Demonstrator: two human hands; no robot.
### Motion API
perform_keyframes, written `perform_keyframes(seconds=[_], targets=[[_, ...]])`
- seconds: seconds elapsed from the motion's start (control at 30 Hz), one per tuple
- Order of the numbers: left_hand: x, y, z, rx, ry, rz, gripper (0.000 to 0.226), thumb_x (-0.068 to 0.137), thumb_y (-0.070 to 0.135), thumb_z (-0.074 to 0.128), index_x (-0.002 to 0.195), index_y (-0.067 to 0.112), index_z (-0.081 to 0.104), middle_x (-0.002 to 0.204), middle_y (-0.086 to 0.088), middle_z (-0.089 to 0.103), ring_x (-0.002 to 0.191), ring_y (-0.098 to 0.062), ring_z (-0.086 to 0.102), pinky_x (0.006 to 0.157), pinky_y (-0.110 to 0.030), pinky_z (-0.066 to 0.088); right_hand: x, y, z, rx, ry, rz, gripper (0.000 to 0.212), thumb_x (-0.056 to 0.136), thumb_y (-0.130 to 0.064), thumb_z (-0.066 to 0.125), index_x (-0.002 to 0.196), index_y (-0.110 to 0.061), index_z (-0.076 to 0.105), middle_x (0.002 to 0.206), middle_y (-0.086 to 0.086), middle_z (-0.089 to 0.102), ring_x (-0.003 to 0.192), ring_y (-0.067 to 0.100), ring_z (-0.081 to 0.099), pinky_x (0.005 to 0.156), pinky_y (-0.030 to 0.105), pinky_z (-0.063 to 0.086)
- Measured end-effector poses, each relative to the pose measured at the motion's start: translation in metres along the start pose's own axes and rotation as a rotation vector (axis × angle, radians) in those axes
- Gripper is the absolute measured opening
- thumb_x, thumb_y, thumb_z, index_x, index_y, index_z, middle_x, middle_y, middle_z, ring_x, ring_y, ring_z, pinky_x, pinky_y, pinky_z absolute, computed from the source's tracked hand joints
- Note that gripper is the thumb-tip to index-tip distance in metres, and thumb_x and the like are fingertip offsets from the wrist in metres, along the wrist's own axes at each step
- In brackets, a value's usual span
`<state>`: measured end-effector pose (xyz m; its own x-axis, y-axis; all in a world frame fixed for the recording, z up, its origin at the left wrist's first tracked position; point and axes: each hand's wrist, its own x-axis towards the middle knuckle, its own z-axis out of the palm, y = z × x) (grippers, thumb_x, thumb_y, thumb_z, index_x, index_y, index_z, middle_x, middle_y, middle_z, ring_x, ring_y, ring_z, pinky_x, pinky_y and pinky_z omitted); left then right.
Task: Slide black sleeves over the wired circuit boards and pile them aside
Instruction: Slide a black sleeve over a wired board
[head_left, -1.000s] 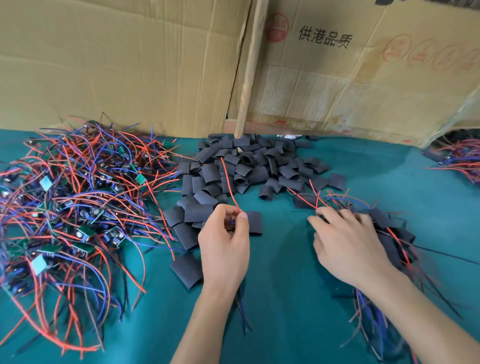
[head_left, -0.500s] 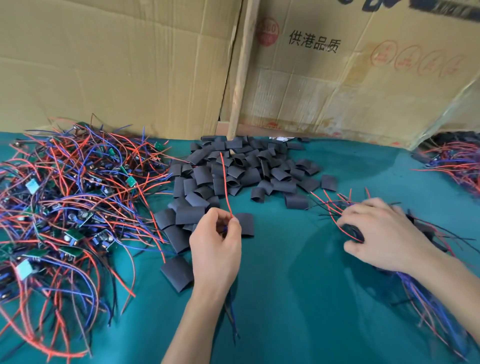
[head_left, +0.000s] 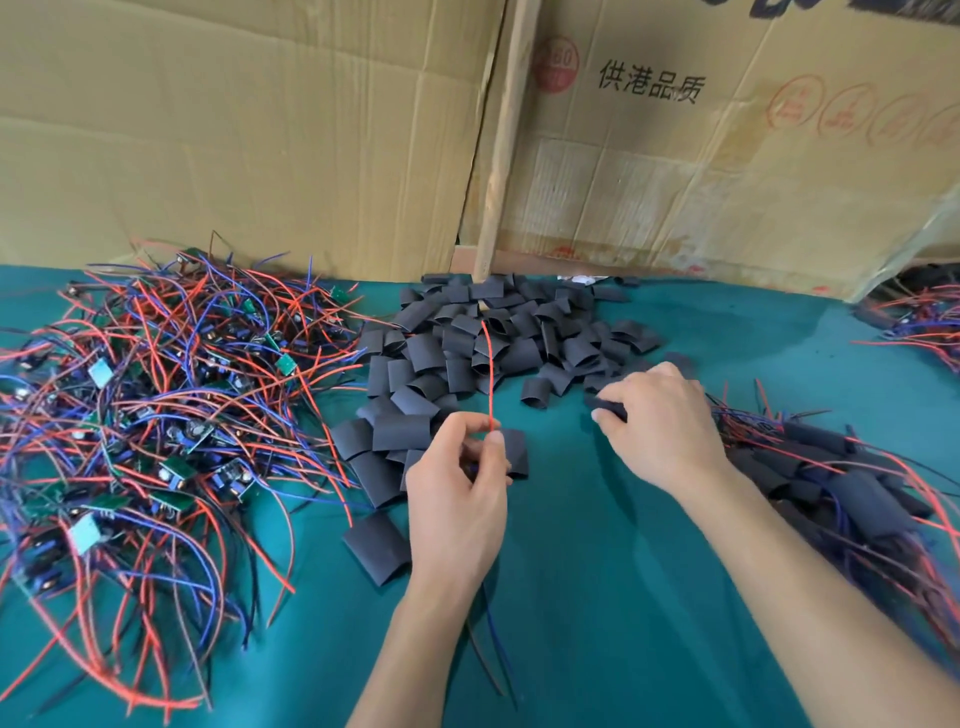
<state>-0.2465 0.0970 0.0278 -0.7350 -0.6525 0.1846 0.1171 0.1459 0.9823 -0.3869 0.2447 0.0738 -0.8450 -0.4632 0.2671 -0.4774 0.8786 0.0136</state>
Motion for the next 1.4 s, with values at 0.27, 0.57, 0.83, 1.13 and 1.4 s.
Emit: perform_keyframes(seconds=[0.27,0.57,0.83,1.13,1.4], targets=[[-0.001,-0.002,-0.003,0.07,-0.051,0.025,0.021,0.096,0.013,0.056,0.093,0.033,0.062,0.065,-0.007,0.065,0.058,-0.025,0.062,0.059,-0.037,0.055,-0.044,-0.081,0.026,1.066,0.166,0.228,0.026,0.085,-0.015,0.075,0.068,-0.027,0.061,0.057,-0.012,0.056,0.057,0.007,0.045,0.055,0.017,0.038],[-0.002,-0.002,0.0,0.076,-0.1,0.001,0.04,0.076,0.011,0.045,0.094,0.039,0.068,0.079,0.004,0.069,0.06,-0.015,0.071,0.063,-0.029,0.059,-0.028,-0.048,0.027,1.903,-0.106,0.401,0.029,0.086,0.004,0.071,0.109,-0.013,0.074,0.103,0.016,0.077,0.072,0.013,0.055,0.046,0.018,0.032],[-0.006,0.003,0.009,0.191,-0.055,0.055,0.021,0.097,0.017,0.061,0.093,0.033,0.072,0.065,-0.001,0.063,0.057,-0.03,0.057,0.059,-0.039,0.054,-0.021,-0.025,0.029,2.191,-0.077,0.501,0.026,0.077,-0.007,0.075,0.102,-0.007,0.07,0.105,0.021,0.074,0.059,0.006,0.06,0.043,0.017,0.033],[-0.001,-0.002,0.004,0.09,-0.069,0.036,0.031,0.1,0.008,0.059,0.09,0.034,0.072,0.062,-0.003,0.061,0.047,-0.016,0.054,0.051,-0.026,0.046,-0.018,-0.018,0.03,2.215,-0.008,0.472,0.027,0.079,-0.011,0.073,0.105,-0.01,0.067,0.099,0.008,0.074,0.082,0.008,0.064,0.048,0.019,0.031],[-0.004,0.0,0.008,0.109,-0.098,0.046,0.033,0.099,0.006,0.06,0.089,0.035,0.071,0.062,0.003,0.063,0.048,-0.014,0.053,0.052,-0.019,0.045,-0.016,-0.016,0.03,2.219,0.048,0.584,0.025,0.074,-0.013,0.077,0.096,-0.013,0.067,0.102,0.011,0.053,0.059,0.007,0.043,0.047,0.017,0.034]])
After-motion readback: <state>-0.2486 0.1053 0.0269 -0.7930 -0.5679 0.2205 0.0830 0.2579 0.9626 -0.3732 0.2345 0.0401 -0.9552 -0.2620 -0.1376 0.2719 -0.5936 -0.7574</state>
